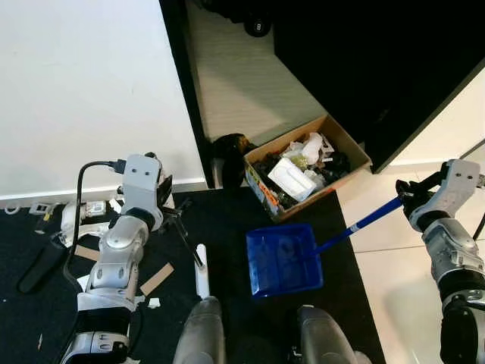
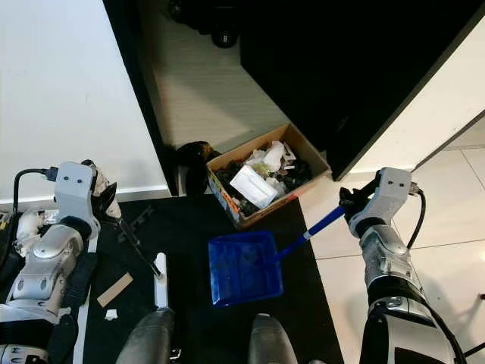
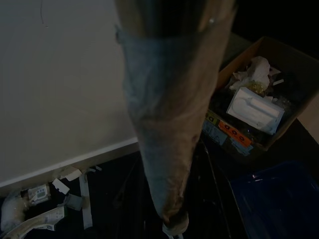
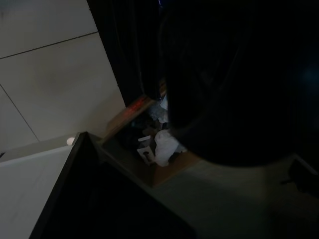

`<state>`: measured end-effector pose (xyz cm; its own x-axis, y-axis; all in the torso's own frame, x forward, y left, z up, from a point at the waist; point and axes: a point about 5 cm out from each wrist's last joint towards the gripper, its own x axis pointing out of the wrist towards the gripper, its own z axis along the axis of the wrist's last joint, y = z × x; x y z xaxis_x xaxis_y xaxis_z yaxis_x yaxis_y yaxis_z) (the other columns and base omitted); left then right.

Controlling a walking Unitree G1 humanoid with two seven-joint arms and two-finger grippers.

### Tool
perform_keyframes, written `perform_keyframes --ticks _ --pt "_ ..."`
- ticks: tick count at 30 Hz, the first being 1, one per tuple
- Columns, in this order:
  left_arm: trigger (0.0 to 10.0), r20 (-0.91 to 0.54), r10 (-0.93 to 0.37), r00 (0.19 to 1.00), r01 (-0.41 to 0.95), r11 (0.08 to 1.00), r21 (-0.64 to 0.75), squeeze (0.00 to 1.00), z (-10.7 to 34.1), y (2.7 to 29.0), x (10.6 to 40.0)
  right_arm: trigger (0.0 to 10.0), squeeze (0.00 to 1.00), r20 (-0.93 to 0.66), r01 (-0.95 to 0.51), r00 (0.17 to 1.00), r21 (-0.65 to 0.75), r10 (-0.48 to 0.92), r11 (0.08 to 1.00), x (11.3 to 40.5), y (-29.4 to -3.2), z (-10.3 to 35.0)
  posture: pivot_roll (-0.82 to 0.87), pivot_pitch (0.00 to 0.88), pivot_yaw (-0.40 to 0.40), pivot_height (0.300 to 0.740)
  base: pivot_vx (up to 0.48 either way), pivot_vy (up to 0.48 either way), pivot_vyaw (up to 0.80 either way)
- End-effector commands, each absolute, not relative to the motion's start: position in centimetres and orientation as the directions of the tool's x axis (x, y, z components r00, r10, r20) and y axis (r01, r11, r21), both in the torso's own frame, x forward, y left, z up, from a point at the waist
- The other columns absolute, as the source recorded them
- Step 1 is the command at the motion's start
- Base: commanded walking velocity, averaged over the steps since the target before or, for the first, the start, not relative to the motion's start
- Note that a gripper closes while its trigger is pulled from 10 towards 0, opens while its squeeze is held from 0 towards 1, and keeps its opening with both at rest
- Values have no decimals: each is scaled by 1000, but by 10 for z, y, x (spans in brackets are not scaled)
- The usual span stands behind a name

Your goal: Sweep floor

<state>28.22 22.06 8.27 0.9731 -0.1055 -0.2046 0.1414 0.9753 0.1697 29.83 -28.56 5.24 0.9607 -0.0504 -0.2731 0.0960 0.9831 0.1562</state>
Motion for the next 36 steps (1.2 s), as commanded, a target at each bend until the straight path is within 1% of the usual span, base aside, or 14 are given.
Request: perform_keyframes --ticks 1,7,12,15,16,17,20,22,25,26,29,32,36 --pt "10000 -187 -119 975 157 966 203 0 88 222 284 0 0 -270 88 962 144 -47 986 297 -288 55 22 100 -27 740 0 0 0" --pt "10000 -188 -124 974 163 964 208 0 87 221 284 0 0 -318 79 946 62 -55 995 292 -293 50 21 99 -31 740 0 0 0" --pt "10000 -186 -127 974 166 964 209 0 87 220 283 0 0 -311 94 947 45 -75 995 291 -296 51 22 94 -27 740 0 0 0" --pt "10000 -181 -142 973 179 961 210 0 89 219 284 0 0 -282 103 954 -21 -105 994 289 -306 58 26 92 -17 740 0 0 0" --pt "10000 -180 -151 972 188 959 212 0 90 220 285 0 0 -263 139 955 -20 -139 990 287 -315 63 26 92 -6 740 0 0 0" --pt "10000 -180 -151 972 188 959 212 0 90 220 285 0 0 -263 139 955 -20 -139 990 287 -315 63 26 92 -6 740 0 0 0" --pt "10000 -182 -172 968 210 954 215 0 91 220 287 0 0 -246 182 952 -14 -180 983 283 -329 69 26 90 8 740 0 0 0" --pt "10000 -181 -174 968 212 953 216 0 91 220 287 0 0 -245 192 951 -10 -189 981 281 -333 70 26 90 9 740 0 0 0" --pt "10000 -175 -185 967 221 952 214 0 93 218 289 0 0 -238 240 945 30 -226 970 273 -351 76 24 85 13 740 0 0 0" --pt "10000 -175 -185 967 221 952 214 0 93 218 289 0 0 -238 240 945 30 -226 970 273 -351 76 24 85 13 740 0 0 0" --pt "10000 -171 -193 966 227 951 211 0 93 216 290 0 0 -219 300 935 71 -279 951 268 -366 82 19 85 17 740 0 0 0" --pt "10000 -171 -198 965 232 950 209 0 93 215 290 0 0 -211 323 930 84 -300 943 267 -370 85 15 85 19 740 0 0 0" --pt "10000 -172 -202 964 235 950 205 0 92 215 291 0 0 -205 332 930 112 -305 937 268 -369 85 13 84 23 740 0 0 0"
